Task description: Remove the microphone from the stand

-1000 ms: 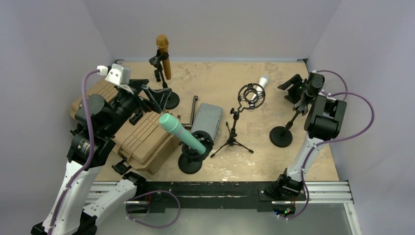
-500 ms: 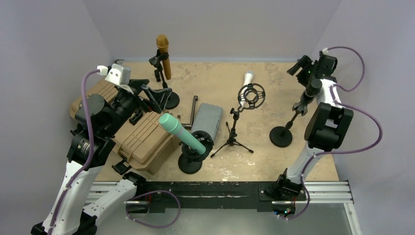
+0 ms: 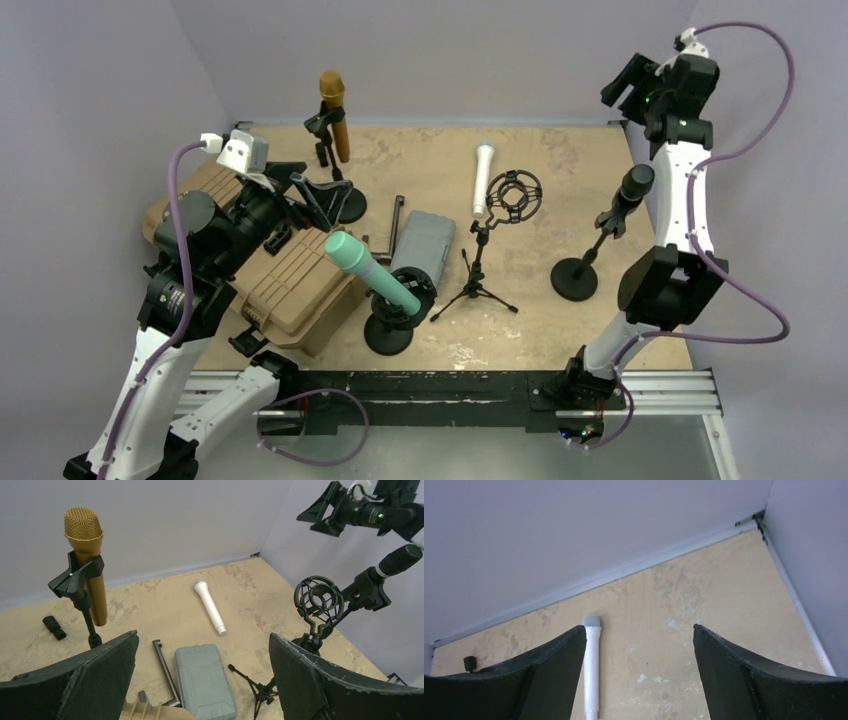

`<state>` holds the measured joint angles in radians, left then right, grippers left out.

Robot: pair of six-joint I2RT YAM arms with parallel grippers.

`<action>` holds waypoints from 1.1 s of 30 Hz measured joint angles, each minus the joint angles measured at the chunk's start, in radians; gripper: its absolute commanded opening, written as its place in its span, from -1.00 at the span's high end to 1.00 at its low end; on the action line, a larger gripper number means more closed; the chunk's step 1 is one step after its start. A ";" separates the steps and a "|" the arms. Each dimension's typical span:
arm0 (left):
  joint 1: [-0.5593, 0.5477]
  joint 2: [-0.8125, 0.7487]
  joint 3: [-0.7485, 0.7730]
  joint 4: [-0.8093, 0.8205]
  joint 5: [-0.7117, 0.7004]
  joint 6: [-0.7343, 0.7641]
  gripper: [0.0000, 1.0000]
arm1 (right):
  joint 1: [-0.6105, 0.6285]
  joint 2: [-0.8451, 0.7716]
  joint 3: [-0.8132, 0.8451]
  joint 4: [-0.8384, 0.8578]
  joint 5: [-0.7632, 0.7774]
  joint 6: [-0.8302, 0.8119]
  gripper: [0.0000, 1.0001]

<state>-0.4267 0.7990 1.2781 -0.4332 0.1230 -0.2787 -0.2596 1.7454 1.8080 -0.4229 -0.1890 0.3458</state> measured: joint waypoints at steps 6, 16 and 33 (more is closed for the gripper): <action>0.000 -0.001 0.000 0.000 0.000 0.000 -1.00 | 0.011 -0.031 0.209 -0.060 0.044 -0.023 -0.53; 0.000 0.000 0.000 0.000 0.002 0.000 -1.00 | 0.282 -0.132 0.326 -0.113 0.101 -0.087 -0.54; 0.000 0.005 0.000 0.000 0.005 -0.001 -1.00 | 0.669 -0.509 -0.053 -0.270 0.066 -0.053 -0.48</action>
<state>-0.4267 0.8036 1.2781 -0.4335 0.1284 -0.2794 0.4099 1.2369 1.7546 -0.6926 -0.1230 0.2928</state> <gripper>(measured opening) 0.997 0.750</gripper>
